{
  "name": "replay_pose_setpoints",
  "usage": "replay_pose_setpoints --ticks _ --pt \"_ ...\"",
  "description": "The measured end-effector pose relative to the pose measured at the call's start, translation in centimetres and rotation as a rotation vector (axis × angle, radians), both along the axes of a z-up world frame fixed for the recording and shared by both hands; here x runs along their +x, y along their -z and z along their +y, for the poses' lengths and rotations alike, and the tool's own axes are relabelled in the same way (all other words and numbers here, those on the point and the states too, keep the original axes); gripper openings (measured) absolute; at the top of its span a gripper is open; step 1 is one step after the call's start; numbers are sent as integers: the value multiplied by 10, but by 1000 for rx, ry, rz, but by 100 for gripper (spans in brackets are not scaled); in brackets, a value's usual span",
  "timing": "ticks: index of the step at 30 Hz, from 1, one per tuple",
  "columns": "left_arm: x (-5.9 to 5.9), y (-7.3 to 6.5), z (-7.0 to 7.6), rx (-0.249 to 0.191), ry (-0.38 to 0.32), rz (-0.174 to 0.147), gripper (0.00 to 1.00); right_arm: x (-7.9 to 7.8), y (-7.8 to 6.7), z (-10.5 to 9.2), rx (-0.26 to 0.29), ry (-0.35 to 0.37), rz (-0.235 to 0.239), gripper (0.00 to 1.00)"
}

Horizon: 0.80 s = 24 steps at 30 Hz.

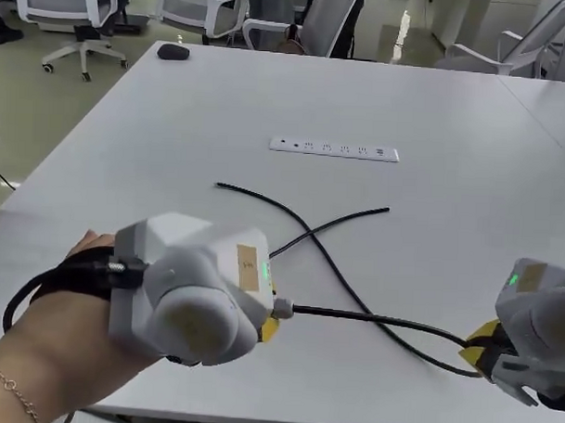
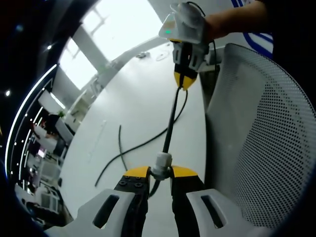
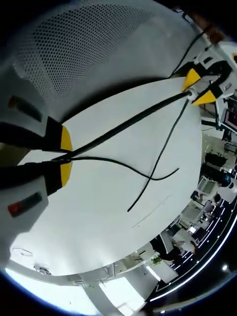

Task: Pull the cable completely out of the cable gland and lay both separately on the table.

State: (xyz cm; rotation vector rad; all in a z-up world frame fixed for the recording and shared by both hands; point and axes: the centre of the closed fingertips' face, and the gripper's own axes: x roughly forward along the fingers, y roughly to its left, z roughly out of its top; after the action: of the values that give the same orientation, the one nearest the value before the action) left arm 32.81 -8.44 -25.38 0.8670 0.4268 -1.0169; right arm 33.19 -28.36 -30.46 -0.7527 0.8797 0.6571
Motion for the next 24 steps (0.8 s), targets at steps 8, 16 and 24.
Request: replay_pose_setpoints --ticks 8,16,24 --pt "-6 -1 1 -30 -22 28 17 4 6 -30 15 108 32 6" --pt "-13 2 -7 -36 -36 76 17 -27 10 22 214 37 221 29" --pt "-18 8 -13 7 -4 75 17 -59 -34 123 358 -249 260 29"
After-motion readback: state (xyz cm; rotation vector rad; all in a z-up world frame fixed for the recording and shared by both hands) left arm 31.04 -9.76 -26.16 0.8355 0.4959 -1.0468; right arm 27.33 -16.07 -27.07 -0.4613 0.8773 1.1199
